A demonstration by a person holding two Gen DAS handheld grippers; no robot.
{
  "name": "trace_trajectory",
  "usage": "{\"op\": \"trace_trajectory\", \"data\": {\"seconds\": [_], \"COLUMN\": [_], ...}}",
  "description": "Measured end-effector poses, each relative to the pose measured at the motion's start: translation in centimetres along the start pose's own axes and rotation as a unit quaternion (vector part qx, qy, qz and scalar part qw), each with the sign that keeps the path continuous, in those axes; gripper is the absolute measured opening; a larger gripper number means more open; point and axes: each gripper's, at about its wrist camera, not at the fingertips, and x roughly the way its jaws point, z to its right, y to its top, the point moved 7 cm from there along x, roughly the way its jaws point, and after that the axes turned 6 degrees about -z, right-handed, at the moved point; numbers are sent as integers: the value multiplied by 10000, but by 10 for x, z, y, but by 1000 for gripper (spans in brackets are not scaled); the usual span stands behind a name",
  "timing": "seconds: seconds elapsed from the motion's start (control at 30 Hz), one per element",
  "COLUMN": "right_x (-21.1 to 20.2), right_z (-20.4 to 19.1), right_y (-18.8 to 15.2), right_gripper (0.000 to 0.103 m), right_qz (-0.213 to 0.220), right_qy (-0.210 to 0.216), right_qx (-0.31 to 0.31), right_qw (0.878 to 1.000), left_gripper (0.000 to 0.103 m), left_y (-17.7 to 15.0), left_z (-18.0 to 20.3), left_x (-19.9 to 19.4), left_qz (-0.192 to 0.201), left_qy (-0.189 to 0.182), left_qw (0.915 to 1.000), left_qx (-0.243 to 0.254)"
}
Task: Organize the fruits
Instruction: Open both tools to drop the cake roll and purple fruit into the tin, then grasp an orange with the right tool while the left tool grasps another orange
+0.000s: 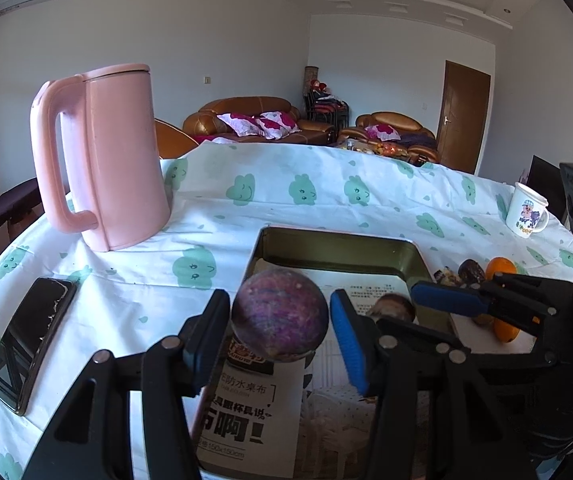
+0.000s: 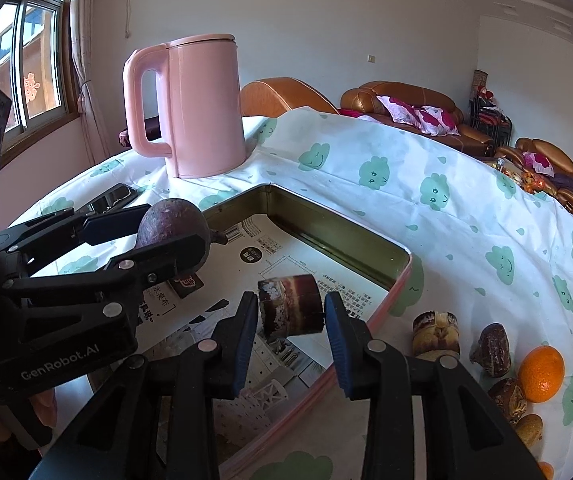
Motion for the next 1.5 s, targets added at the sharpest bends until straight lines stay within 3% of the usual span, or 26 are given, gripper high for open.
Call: {"op": "trace_trajectory", "data": {"seconds": [0.03, 0.1, 0.23, 0.3, 0.43, 0.57, 0.67, 0.77, 1.0, 1.07, 1.17, 1.3, 1.5], "right_x": [-2, -8, -33, -51, -86, -104, -111, -110, -91, -87, -88, -89, -97], "right_z": [-3, -7, 1, 16, 66, 120, 148, 161, 163, 166, 169, 166, 175], "right_y": [0, -1, -14, -26, -55, -86, -99, -105, -122, -127, -128, -129, -130], "right_gripper": [60, 62, 62, 62, 64, 65, 65, 65, 64, 43, 42, 42, 42], "right_qz": [41, 103, 250, 330, 460, 330, 275, 106, -366, -442, -419, -405, -224], "right_qy": [29, 74, -137, -296, -739, -1394, -1237, -1502, -1169, -964, -897, -878, -951], "right_qx": [-23, -34, -40, 38, 472, 885, 1405, 1430, 1518, 1667, 1747, 1744, 1997], "right_qw": [10000, 9999, 9996, 9990, 9951, 9857, 9819, 9782, 9808, 9803, 9796, 9799, 9750], "left_gripper": [61, 79, 80, 88, 89, 89, 89, 89, 83, 80, 76, 54, 45], "left_y": [1, 2, 6, 8, 9, 5, 1, -4, -16, -19, -20, -26, -32], "left_z": [1, 3, 7, 12, 41, 83, 116, 146, 193, 199, 205, 213, 223], "left_x": [-3, -11, -37, -49, -52, -42, -32, -20, 11, 17, 19, 28, 39], "left_qz": [45, 197, 551, 741, 793, 632, 439, 216, -449, -584, -650, -923, -1229], "left_qy": [64, 119, -44, -117, -343, -562, -815, -1009, -1202, -1169, -1266, -1377, -1496], "left_qw": [10000, 9997, 9985, 9971, 9963, 9958, 9942, 9917, 9846, 9834, 9814, 9763, 9693], "left_qx": [23, 65, -23, -91, 45, 362, 549, 765, 1190, 1261, 1287, 1393, 1519]}}
